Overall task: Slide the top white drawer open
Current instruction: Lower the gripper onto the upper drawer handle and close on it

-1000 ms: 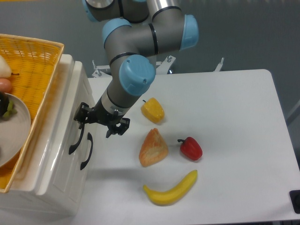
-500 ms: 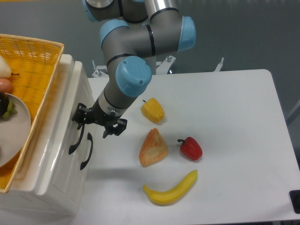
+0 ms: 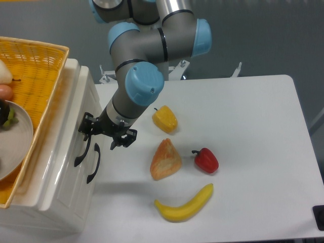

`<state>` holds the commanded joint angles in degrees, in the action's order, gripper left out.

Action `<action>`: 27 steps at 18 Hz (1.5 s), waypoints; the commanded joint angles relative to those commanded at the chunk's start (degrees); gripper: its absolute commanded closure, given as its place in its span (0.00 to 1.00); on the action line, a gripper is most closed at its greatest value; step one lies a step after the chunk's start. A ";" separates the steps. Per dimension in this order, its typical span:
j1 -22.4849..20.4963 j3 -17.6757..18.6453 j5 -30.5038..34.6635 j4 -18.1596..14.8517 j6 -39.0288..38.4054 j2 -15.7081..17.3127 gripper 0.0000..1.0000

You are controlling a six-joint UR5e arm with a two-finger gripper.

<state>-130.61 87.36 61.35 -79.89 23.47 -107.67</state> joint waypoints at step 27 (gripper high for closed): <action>0.26 -0.26 -0.53 0.26 0.00 0.26 0.49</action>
<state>-130.34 87.10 60.82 -79.63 23.47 -107.40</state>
